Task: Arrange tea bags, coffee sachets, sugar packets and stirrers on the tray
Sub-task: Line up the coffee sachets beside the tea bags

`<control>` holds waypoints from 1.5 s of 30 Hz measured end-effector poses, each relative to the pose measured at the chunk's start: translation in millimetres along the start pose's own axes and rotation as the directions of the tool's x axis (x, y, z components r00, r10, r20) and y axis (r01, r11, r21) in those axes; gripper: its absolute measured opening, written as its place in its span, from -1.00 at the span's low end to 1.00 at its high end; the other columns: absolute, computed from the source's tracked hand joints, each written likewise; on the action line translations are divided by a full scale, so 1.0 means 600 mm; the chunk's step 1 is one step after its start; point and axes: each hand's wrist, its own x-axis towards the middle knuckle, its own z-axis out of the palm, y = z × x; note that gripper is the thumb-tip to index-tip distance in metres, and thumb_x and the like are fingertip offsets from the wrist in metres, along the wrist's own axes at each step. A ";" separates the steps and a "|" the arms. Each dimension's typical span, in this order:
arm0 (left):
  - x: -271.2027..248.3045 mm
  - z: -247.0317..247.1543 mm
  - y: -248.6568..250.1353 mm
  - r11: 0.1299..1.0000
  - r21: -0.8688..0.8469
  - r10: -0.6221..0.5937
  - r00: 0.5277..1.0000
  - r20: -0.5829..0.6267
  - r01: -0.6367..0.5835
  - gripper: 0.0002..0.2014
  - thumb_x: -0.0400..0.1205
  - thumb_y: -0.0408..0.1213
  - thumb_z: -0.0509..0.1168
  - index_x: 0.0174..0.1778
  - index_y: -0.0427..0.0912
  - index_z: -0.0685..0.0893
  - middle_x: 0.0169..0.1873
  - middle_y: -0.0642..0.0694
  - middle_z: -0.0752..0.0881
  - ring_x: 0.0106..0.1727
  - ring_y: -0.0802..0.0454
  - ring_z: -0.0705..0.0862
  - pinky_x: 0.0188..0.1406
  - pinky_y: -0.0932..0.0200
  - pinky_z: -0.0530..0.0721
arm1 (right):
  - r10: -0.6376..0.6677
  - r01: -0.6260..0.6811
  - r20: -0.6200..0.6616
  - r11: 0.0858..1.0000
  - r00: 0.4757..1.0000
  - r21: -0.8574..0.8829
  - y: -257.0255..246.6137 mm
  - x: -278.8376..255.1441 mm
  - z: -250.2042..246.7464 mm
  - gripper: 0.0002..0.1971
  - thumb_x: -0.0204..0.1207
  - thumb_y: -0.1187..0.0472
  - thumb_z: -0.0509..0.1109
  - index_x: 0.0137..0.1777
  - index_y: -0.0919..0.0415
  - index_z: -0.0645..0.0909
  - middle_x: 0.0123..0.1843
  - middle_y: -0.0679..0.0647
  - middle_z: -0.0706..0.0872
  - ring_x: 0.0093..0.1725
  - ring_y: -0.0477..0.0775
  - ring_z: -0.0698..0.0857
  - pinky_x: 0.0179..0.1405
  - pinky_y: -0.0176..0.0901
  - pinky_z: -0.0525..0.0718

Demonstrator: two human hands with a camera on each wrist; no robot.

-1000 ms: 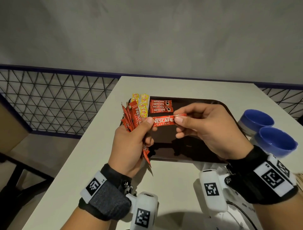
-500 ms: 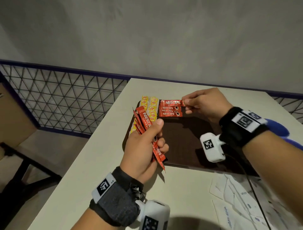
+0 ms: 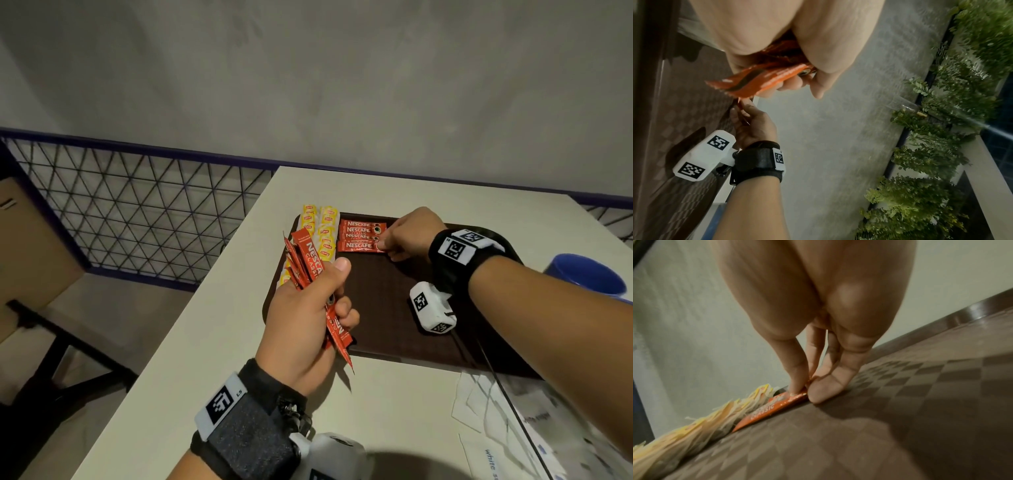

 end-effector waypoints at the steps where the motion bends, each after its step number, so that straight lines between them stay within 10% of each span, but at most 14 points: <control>1: 0.000 0.000 0.000 1.000 0.002 0.000 1.000 -0.001 0.000 -0.71 0.50 -0.26 0.53 0.04 -0.20 0.62 -0.38 -0.08 0.43 -0.46 0.06 0.39 -0.47 0.16 0.43 | 0.001 -0.001 0.001 1.000 1.000 -0.021 0.000 0.001 0.000 -0.85 0.43 0.43 0.66 -0.01 0.40 0.86 -0.09 0.23 0.90 -0.14 0.15 0.88 0.00 0.10 0.90; 14: 0.000 -0.002 -0.001 1.000 -0.010 -0.006 1.000 0.002 0.006 -0.64 0.50 -0.27 0.54 0.15 -0.21 0.62 -0.40 -0.06 0.43 -0.47 0.07 0.41 -0.45 0.17 0.43 | -0.015 0.005 -0.069 0.989 0.998 -0.145 0.004 0.013 0.000 -0.69 0.40 0.18 0.75 0.05 0.31 0.78 -0.09 0.19 0.88 -0.06 0.18 0.90 0.11 0.12 0.88; 24: -0.002 -0.001 0.000 1.000 -0.022 -0.014 1.000 -0.005 0.014 -0.73 0.62 -0.32 0.52 0.16 -0.23 0.62 -0.39 -0.06 0.44 -0.47 0.09 0.42 -0.45 0.17 0.43 | 0.009 -0.015 -0.058 0.995 0.998 -0.101 0.006 0.026 -0.001 -0.94 0.59 0.40 0.42 -0.07 0.39 0.72 -0.20 0.25 0.82 -0.32 0.10 0.81 -0.42 -0.18 0.77; 45: 0.000 0.000 0.004 0.998 -0.032 -0.049 0.999 -0.021 0.048 -0.62 0.51 -0.27 0.54 0.21 -0.21 0.65 -0.38 -0.05 0.45 -0.48 0.09 0.42 -0.47 0.19 0.45 | 0.041 -0.040 -0.098 0.999 0.994 0.009 -0.002 0.044 -0.013 -0.94 0.60 0.39 0.39 -0.10 0.36 0.66 -0.15 0.28 0.80 -0.21 0.18 0.83 -0.16 0.00 0.88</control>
